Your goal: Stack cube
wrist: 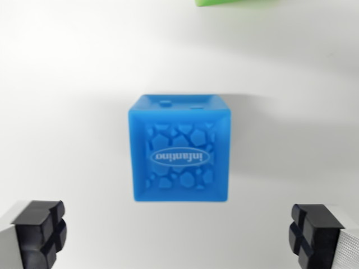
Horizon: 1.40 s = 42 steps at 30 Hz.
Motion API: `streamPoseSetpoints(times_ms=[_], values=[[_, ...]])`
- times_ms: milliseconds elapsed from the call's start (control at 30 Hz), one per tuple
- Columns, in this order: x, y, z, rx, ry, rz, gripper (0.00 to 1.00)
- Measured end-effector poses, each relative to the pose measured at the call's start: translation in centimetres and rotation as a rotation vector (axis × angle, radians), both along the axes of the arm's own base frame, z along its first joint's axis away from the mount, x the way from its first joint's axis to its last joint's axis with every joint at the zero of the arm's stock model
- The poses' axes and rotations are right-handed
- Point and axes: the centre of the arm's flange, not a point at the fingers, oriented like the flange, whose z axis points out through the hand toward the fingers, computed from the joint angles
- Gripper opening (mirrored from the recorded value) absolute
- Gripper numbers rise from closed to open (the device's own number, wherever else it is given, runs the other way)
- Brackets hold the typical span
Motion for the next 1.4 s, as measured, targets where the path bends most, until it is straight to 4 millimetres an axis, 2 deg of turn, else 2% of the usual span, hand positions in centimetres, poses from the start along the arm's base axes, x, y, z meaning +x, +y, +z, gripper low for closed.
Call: streamPoseSetpoints(times_ms=[533,1000,1033,1400], values=[[0.0,0.0,-5.9,0.0,-0.001,0.001,1.0],[0.0,0.0,-8.2,0.001,-0.001,0.0,1.0],[0.0,0.0,-8.3,0.001,0.0,0.0,0.0],[0.0,0.0,-8.2,0.001,-0.002,0.001,0.0]])
